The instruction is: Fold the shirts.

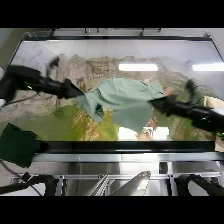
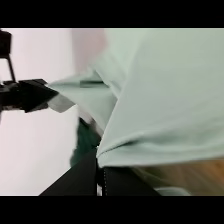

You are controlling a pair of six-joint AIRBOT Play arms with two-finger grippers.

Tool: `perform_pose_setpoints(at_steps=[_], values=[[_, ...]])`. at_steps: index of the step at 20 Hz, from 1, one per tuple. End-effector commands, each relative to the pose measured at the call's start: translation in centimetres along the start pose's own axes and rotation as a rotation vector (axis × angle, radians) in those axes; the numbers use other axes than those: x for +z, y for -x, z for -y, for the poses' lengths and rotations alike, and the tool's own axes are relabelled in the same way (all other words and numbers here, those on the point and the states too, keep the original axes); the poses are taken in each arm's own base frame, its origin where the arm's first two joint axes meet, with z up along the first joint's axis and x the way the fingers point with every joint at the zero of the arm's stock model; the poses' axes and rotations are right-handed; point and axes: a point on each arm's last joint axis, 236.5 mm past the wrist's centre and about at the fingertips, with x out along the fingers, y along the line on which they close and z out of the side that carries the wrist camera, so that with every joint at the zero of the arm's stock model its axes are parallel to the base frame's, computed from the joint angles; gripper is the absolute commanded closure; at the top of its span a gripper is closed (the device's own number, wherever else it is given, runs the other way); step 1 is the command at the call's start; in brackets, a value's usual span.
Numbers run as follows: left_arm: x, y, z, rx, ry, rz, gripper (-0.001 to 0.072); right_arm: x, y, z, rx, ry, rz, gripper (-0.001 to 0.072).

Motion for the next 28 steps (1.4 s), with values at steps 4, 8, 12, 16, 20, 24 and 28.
perform_pose_setpoints(at_steps=[4, 8, 12, 16, 20, 24, 28], values=[[-2.5, 22.1, 27.8, 0.159, -0.778, 0.565, 0.0686, 3.4, 17.6, -31.3, 0.26, 0.871, 0.586, 0.0688], [-4.3, 27.7, 32.5, 0.456, -0.965, 0.729, 0.0686, 2.0, 18.5, -38.7, 0.205, 1.113, 0.632, 0.0688], [1.4, 27.5, 26.5, 0.321, -0.819, 0.648, 0.0686, 8.9, 19.3, -33.5, 0.008, 0.985, 0.672, 0.0687], [6.1, 20.7, 12.2, 0.217, -0.524, 0.365, 0.0686, 14.2, 13.4, -20.9, -0.074, 0.698, 0.419, 0.0687], [7.0, 13.3, -1.0, 0.152, -0.24, 0.144, 0.0686, 14.8, 4.1, -4.5, -0.12, 0.329, 0.111, 0.0687], [6.0, 7.0, -11.4, 0.079, -0.037, -0.003, 0.0687, 15.0, -1.9, 9.0, -0.107, 0.045, 0.04, 0.0688], [7.6, 4.0, -17.5, 0.084, 0.036, -0.023, 0.0689, 18.2, -3.2, 13.2, 0.027, -0.082, 0.14, 0.0688]])
